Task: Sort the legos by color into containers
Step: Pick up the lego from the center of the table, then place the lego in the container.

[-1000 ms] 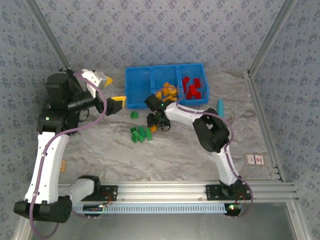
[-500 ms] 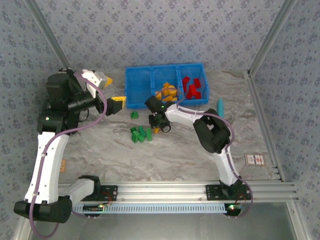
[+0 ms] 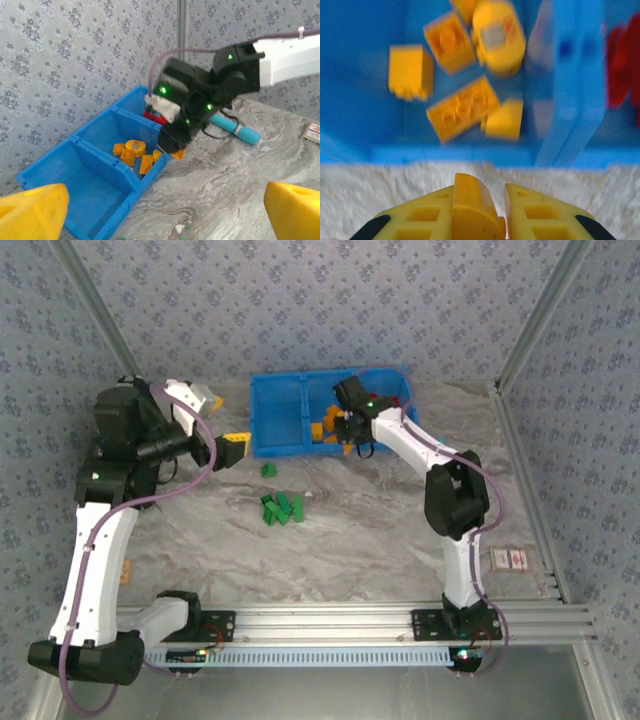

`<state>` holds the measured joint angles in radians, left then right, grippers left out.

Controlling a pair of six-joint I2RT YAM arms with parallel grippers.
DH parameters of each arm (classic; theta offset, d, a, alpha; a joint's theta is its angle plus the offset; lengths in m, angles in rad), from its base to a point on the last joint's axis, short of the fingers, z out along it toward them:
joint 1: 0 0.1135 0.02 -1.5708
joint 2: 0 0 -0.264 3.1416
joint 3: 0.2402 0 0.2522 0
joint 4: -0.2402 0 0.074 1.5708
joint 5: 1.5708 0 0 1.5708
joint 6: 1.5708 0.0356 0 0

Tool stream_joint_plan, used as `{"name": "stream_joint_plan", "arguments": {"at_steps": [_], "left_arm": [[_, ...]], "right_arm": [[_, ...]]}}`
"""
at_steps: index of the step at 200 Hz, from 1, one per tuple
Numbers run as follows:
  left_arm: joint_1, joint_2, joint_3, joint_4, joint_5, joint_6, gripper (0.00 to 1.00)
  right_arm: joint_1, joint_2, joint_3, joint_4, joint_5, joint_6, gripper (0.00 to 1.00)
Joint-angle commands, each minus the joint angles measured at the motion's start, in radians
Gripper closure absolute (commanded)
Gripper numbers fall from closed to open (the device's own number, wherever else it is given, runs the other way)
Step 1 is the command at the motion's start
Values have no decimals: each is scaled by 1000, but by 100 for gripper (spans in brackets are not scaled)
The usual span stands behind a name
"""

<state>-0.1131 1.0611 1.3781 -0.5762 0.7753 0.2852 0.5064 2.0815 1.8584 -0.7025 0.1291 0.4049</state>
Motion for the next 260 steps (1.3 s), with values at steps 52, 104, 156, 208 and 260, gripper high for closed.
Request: {"name": "stream_joint_plan", "arguments": {"at_steps": [52,104,156,208,260], "left_arm": [[11,64,-5,-3,-24,26,0],[-11,116,-76,103,-180,-42,0],[-37,284,29,47,-283,-163,0],[-126,338,-138,125,-425,-349,3],[-188,468,-258,228,-515,-516,14]], "right_arm": [[-25,338,436,-69,-6,-94,78],[-25,361,460,-47,-14,-111,64],[-20,229,326,44,-49,-163,46],[-30,-4,72,192,-125,-204,40],[-34,-290,-196,263,-184,-310,32]]}}
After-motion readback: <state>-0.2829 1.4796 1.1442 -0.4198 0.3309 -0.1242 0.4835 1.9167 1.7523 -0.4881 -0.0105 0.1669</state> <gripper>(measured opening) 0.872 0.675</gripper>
